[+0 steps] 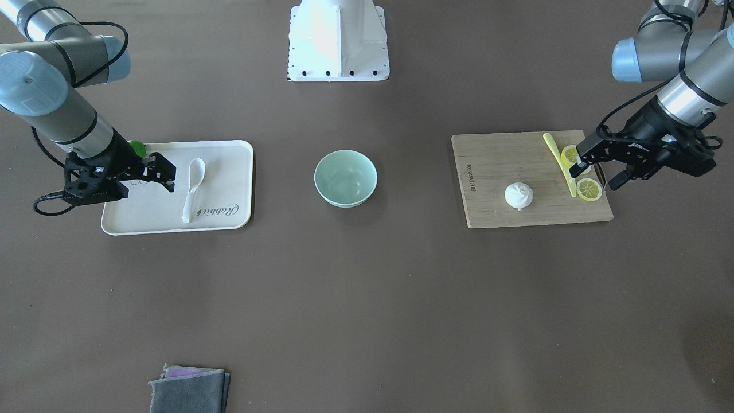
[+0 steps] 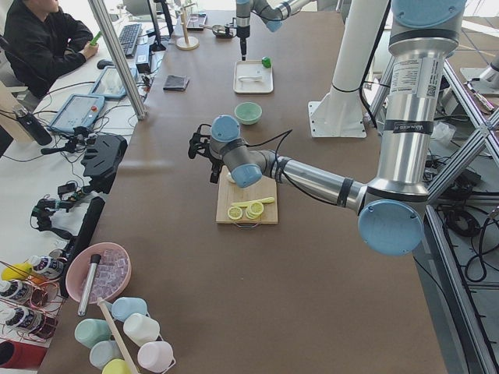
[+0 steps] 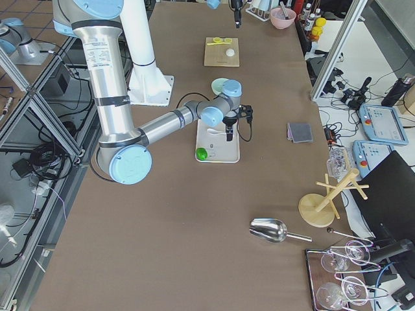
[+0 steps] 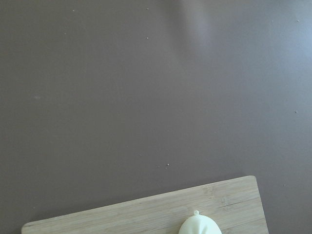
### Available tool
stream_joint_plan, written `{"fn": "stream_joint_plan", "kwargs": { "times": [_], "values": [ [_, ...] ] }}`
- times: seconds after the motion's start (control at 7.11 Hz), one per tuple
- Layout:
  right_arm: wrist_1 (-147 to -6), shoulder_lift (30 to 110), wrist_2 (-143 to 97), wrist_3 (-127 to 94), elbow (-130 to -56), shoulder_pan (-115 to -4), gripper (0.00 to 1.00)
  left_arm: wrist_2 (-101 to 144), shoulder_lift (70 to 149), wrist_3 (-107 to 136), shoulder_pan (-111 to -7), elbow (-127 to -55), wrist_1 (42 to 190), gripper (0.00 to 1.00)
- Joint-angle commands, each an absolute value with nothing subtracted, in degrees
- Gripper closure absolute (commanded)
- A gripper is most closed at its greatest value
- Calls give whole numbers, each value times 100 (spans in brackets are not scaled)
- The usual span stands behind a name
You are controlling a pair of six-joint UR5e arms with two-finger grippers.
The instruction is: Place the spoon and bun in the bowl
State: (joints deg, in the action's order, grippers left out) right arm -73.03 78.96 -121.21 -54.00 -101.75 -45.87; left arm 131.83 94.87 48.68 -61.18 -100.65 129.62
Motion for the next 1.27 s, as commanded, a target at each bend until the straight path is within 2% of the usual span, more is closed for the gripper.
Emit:
{"fn": "stream_joint_plan", "kwargs": {
  "times": [0.0, 0.28, 0.42, 0.56, 0.7, 0.84, 1.12],
  "values": [
    [-7295, 7708, -11675, -5940, -9967, -4046, 0, 13096, 9597, 4869, -5986, -10029, 12955, 2],
    [-7295, 7603, -11567, -5950, -9748, -3903, 2, 13061, 9659, 4852, -5897, -10002, 12955, 2],
    [-7286, 7603, -11566, -5959, -9660, -3850, 8, 13061, 9659, 4834, -5897, -9985, 12955, 2],
    [-7295, 7611, -11566, -5968, -9659, -3841, 36, 13061, 9668, 4825, -5880, -9984, 12955, 2],
    [-7304, 7611, -11584, -5968, -9659, -3841, 72, 13061, 9659, 4816, -5862, -9967, 12955, 2],
    [-7304, 7611, -11593, -5968, -9668, -3841, 100, 13069, 9659, 4816, -5862, -9967, 12964, 2],
    [-7312, 7603, -11628, -5968, -9729, -3937, 100, 13069, 9659, 4816, -5854, -9958, 12964, 2]
  ]
}}
